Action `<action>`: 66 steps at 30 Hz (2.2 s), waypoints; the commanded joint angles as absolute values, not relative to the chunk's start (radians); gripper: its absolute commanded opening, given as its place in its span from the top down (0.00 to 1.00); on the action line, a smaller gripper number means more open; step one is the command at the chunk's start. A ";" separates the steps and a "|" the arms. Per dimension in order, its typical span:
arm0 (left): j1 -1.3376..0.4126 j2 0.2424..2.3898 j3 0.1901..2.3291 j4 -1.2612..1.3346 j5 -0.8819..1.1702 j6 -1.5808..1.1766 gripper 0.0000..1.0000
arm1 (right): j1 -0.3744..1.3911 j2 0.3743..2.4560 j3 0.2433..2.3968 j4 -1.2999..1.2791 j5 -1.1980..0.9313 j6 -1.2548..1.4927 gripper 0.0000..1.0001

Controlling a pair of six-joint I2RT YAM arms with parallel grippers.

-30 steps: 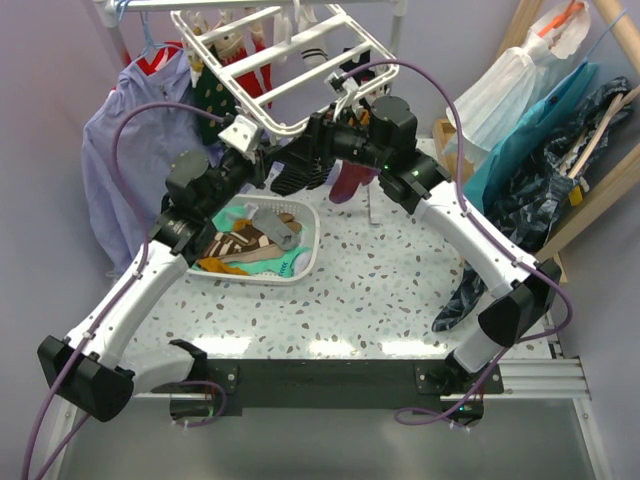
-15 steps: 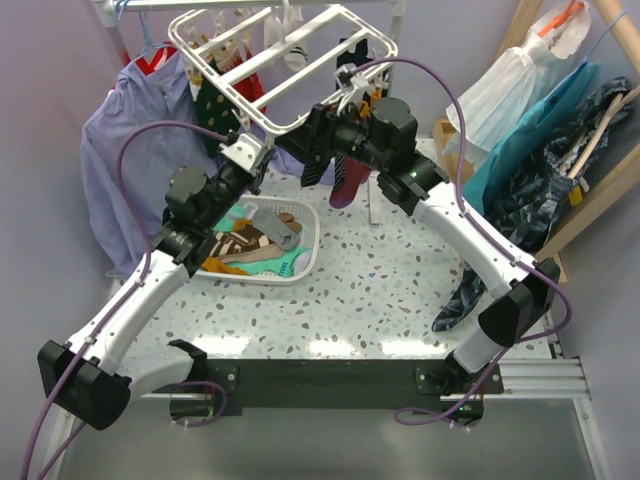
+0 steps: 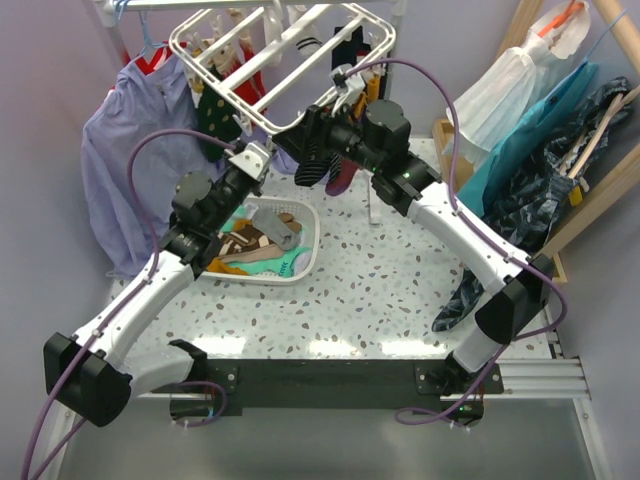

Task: Clip the socks to the hanger
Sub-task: Open the clamp at the hanger.

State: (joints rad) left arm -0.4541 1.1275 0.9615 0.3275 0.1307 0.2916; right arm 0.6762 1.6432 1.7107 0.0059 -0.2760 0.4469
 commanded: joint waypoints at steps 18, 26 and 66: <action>-0.552 1.187 1.055 0.156 0.202 0.321 1.00 | 0.739 1.671 1.789 0.080 -0.236 0.324 0.45; -0.555 1.200 1.078 0.129 0.201 0.325 0.99 | 0.738 1.666 1.779 0.086 -0.232 0.336 0.69; -0.532 0.959 0.841 -0.426 -0.435 -0.621 0.12 | 0.738 1.643 1.730 0.055 -0.147 0.308 0.97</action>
State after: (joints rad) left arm -0.5518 0.9447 0.8627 -0.2379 -0.2890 -0.3592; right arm 0.7395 1.6630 1.7275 0.0483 -0.1722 0.3351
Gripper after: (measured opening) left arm 0.860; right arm 0.215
